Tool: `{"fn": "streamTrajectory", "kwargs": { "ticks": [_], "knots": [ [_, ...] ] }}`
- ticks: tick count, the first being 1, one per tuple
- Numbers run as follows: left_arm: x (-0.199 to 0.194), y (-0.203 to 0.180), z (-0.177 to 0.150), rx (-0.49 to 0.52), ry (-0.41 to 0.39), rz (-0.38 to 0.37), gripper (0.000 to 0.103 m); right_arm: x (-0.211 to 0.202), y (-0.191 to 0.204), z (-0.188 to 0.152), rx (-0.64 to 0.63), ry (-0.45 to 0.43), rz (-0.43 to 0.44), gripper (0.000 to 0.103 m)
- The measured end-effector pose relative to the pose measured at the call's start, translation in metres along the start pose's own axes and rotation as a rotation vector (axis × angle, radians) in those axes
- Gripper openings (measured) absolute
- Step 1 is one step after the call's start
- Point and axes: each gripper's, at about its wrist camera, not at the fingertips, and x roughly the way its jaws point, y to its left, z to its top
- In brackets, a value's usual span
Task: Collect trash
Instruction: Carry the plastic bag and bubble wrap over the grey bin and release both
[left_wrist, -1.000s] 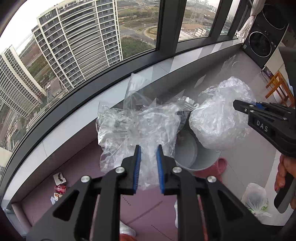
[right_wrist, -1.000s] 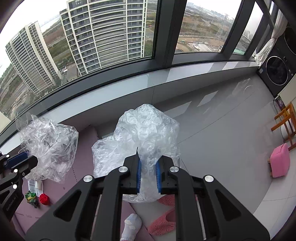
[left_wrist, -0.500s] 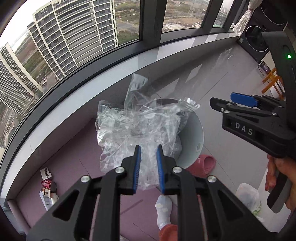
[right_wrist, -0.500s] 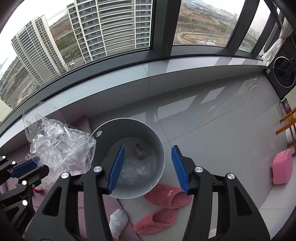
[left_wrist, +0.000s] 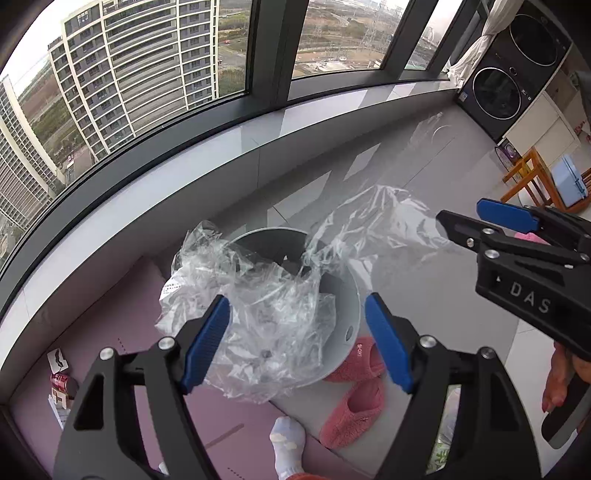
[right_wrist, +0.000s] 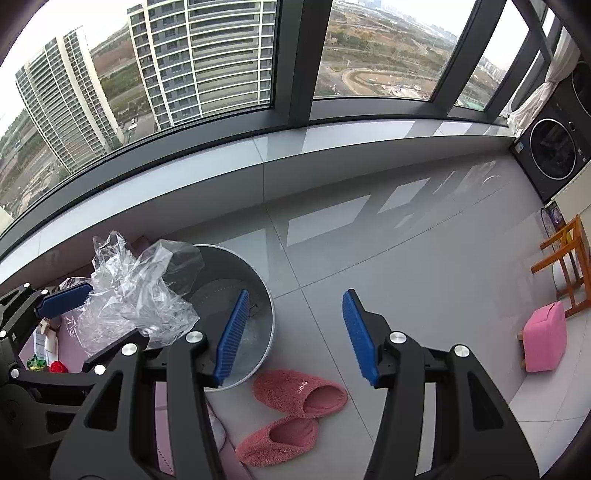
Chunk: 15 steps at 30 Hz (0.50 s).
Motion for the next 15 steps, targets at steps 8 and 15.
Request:
{"fn": "streamTrajectory", "kwargs": {
  "ticks": [8, 15],
  "knots": [
    [-0.014, 0.023, -0.014, -0.07, -0.018, 0.005, 0.076, 0.0, 0.04, 0.01, -0.09, -0.027, 0.043, 0.052],
    [0.008, 0.004, -0.007, -0.026, 0.003, -0.124, 0.076, -0.008, 0.022, 0.019, -0.037, -0.052, 0.01, 0.052]
  ]
}}
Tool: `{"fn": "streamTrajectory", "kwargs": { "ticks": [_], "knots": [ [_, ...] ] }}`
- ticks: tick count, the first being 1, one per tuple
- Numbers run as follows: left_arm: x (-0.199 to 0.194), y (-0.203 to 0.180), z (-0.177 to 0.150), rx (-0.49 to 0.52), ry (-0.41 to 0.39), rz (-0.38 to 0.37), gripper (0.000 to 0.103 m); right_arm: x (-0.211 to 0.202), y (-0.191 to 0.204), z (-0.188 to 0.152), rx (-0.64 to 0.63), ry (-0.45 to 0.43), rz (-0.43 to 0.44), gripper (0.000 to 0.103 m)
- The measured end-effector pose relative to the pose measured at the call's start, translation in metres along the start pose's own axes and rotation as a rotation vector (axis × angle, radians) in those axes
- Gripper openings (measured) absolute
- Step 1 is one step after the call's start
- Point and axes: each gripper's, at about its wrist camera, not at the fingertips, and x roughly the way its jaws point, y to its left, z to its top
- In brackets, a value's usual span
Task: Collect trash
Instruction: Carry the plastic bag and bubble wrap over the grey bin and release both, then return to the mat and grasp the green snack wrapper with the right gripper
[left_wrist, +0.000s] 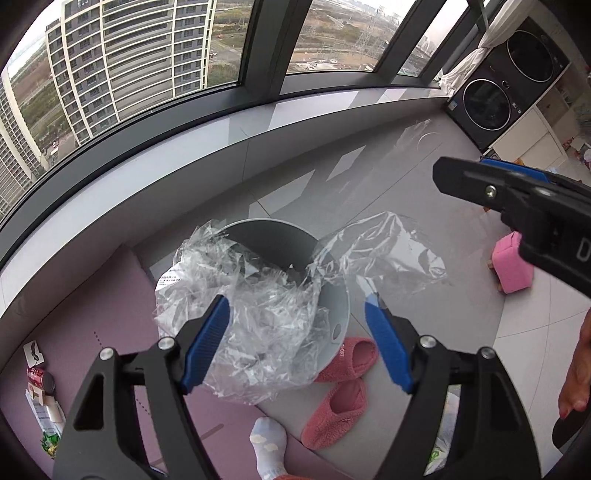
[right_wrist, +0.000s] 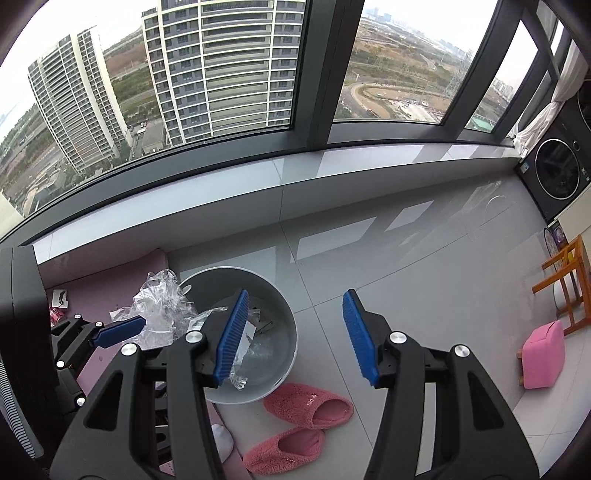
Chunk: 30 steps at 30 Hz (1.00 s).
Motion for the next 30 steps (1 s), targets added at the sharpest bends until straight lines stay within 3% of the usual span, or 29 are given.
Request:
{"fn": "streamTrajectory", "kwargs": {
  "ticks": [8, 19, 24, 30],
  "knots": [
    [-0.006, -0.007, 0.0, 0.017, -0.043, -0.016, 0.084, 0.001, -0.023, -0.002, -0.014, 0.004, -0.023, 0.051],
    [0.004, -0.033, -0.001, 0.109, -0.056, -0.011, 0.088, 0.0, -0.028, -0.007, 0.001, 0.028, 0.033, 0.051],
    [0.004, -0.034, -0.001, 0.1, -0.04, 0.017, 0.088, -0.002, -0.029, -0.004, -0.001, 0.03, 0.039, 0.052],
    [-0.014, 0.0, -0.019, -0.003, -0.017, 0.077, 0.088, 0.004, 0.005, 0.0, -0.077, 0.044, 0.108, 0.057]
  ]
}}
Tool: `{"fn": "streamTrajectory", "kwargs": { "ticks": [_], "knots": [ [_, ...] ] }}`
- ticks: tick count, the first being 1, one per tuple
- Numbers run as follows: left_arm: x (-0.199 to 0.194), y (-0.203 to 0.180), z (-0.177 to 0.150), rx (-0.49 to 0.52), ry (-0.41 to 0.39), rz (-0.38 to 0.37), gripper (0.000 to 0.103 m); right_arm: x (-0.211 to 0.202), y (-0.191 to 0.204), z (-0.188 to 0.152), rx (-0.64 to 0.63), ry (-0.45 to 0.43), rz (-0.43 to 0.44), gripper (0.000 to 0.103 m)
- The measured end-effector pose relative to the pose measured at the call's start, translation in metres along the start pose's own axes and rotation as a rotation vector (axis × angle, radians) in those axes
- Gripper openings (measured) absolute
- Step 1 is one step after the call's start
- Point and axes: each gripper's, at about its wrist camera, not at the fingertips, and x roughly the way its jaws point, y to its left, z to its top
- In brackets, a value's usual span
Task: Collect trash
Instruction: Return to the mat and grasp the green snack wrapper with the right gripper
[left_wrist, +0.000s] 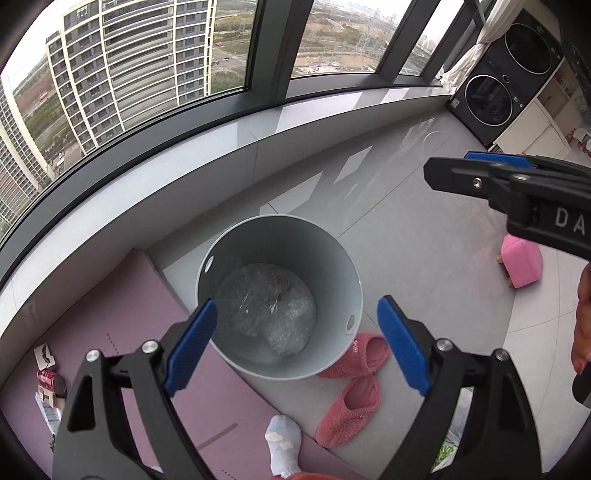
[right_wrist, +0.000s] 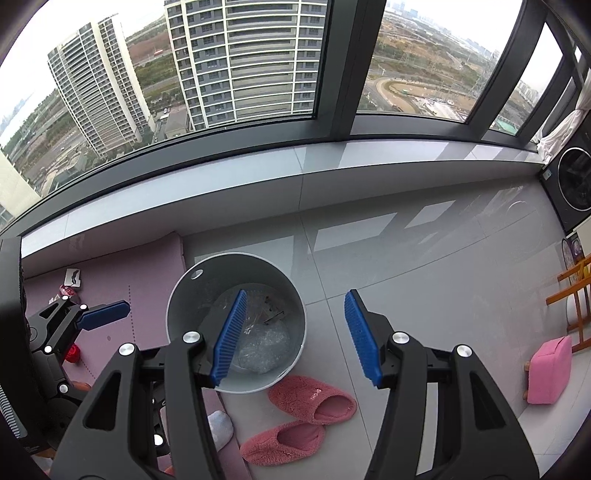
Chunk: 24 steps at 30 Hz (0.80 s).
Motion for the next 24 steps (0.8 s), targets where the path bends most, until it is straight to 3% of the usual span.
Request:
{"fn": "streamTrajectory", "kwargs": {
  "ticks": [6, 14, 19, 24],
  "knots": [
    [-0.046, 0.072, -0.043, -0.184, 0.006, 0.129, 0.088, 0.001, 0.086, 0.011, -0.153, -0.001, 0.126, 0.058],
    [-0.129, 0.196, -0.135, -0.519, -0.025, 0.325, 0.088, -0.007, 0.253, 0.012, -0.44, -0.018, 0.306, 0.058],
    [-0.182, 0.274, -0.209, -0.712, -0.051, 0.428, 0.088, -0.02, 0.371, -0.009, -0.606, -0.029, 0.395, 0.058],
    [-0.226, 0.334, -0.286, -0.829, -0.047, 0.495, 0.088, -0.033, 0.483, -0.043, -0.705, -0.017, 0.468, 0.058]
  ]
}}
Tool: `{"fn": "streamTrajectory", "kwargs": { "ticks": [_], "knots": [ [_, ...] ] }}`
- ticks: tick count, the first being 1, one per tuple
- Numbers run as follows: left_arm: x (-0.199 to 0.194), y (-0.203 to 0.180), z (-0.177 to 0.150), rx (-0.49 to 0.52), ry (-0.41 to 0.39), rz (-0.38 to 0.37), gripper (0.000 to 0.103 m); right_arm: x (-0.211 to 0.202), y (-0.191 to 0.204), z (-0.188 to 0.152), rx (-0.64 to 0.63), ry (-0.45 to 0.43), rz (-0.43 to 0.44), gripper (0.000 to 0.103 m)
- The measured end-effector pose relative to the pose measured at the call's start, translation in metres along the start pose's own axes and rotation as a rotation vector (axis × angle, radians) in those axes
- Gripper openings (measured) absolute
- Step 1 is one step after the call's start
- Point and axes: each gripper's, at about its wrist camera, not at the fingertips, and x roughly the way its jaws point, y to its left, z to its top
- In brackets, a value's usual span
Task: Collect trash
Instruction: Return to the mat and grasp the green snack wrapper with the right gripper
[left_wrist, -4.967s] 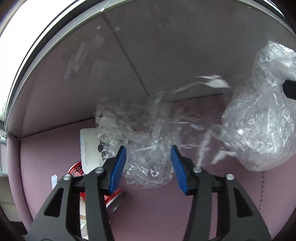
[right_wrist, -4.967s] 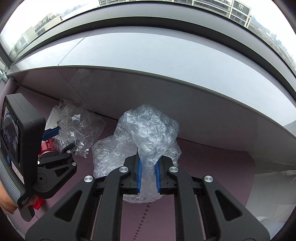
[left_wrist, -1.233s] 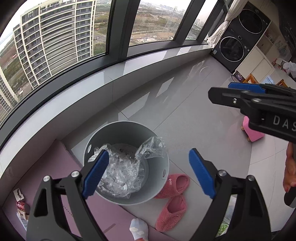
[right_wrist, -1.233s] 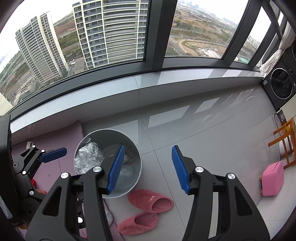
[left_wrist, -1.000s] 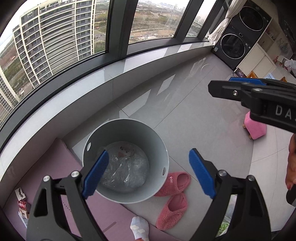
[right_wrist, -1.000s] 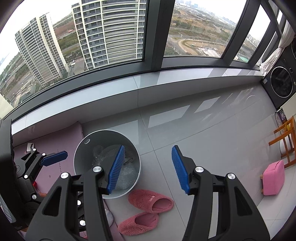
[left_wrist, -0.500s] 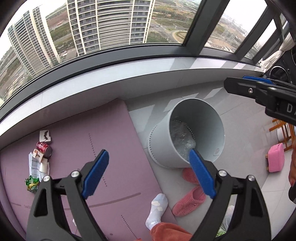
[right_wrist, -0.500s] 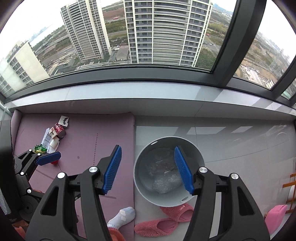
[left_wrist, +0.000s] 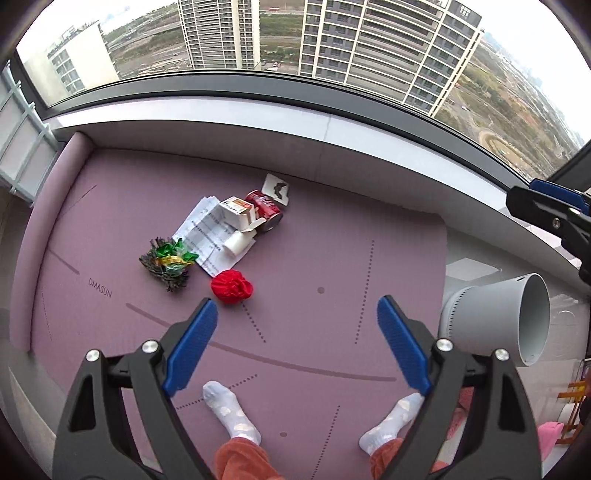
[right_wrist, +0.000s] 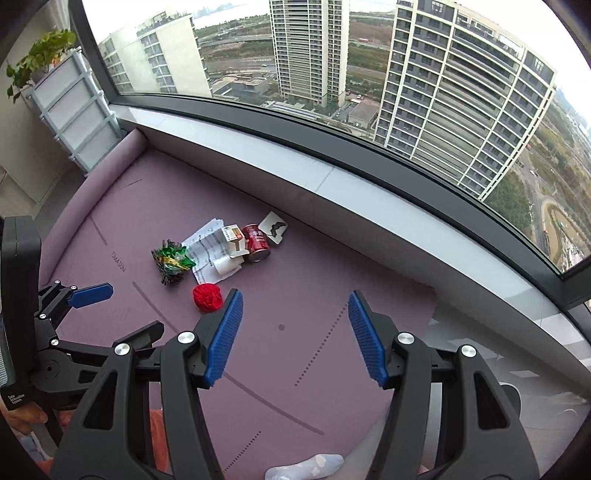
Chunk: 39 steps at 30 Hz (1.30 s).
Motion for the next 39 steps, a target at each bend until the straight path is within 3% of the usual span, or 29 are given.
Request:
{"fn": "streamTrajectory", "kwargs": {
  "ticks": [8, 15, 24, 28, 35, 39],
  "knots": [
    [0.009, 0.14, -0.008, -0.123, 0.032, 0.05, 0.088, 0.061, 0.144, 0.043, -0.124, 0.051, 0.088, 0.058],
    [0.033, 0.227, -0.015, -0.211, 0.049, 0.089, 0.088, 0.103, 0.224, 0.072, -0.19, 0.07, 0.144, 0.058],
    [0.081, 0.264, -0.01, -0.282, 0.04, 0.124, 0.088, 0.177, 0.271, 0.08, -0.254, 0.088, 0.209, 0.058],
    [0.133, 0.276, -0.024, -0.286, 0.037, 0.117, 0.088, 0.236, 0.287, 0.066, -0.272, 0.098, 0.21, 0.058],
    [0.239, 0.3, -0.054, -0.193, 0.026, 0.085, 0.088, 0.36, 0.313, 0.022, -0.311, 0.13, 0.203, 0.058],
    [0.284, 0.314, -0.068, -0.162, 0.02, 0.079, 0.088, 0.416, 0.32, 0.004, -0.318, 0.127, 0.185, 0.067]
  ]
}}
